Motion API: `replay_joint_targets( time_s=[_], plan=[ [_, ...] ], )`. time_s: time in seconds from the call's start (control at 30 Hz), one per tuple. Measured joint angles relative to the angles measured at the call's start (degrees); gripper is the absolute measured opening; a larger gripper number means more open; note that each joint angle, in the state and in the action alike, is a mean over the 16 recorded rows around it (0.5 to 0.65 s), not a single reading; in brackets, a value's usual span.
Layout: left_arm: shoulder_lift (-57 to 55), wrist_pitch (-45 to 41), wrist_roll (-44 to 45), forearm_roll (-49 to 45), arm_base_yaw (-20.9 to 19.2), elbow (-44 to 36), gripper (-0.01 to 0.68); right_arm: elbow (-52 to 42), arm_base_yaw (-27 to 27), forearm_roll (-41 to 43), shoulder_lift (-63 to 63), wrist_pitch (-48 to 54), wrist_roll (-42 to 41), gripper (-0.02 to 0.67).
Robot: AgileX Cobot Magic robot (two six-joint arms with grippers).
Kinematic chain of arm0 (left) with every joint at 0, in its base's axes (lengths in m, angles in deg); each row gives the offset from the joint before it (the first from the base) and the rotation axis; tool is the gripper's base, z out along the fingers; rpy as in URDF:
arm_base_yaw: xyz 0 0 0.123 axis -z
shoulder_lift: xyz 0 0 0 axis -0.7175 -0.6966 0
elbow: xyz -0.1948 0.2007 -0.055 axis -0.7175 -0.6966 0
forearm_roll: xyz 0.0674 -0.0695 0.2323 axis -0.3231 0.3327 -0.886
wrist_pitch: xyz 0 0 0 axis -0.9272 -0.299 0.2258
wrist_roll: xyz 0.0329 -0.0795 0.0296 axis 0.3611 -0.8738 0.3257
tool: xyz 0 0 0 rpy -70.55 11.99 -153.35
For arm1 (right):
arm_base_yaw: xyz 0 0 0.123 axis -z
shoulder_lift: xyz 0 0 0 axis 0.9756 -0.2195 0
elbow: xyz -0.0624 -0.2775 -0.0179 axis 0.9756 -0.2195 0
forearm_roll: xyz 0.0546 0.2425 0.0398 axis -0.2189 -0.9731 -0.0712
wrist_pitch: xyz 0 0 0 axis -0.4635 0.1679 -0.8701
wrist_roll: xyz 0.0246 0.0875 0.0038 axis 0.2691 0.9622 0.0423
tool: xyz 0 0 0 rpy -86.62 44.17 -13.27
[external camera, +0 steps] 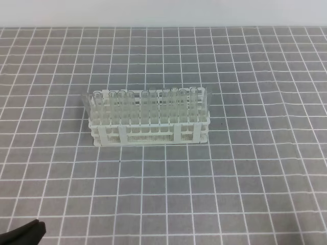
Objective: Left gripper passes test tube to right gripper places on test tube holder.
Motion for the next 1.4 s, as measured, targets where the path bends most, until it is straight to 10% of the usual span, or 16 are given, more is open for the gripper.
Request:
replay_joint_targets(
  time_s=[0.3, 0.83, 1.4],
  plan=[
    [-0.01, 2.73, 11.65, 8.39, -4.51, -0.09, 0.014, 0.00, 0.00, 0.00, 0.00, 0.00, 0.00, -0.013],
    [5.77, 11.26, 34.03, 25.06, -26.31, 0.14, 0.013, 0.00, 0.00, -0.01, 0.00, 0.00, 0.00, -0.013],
    [16.14, -2.09, 40.57, 31.55, -33.56, 0.14, 0.013, 0.00, 0.00, -0.03, -0.05, 0.00, 0.00, -0.013]
  ],
)
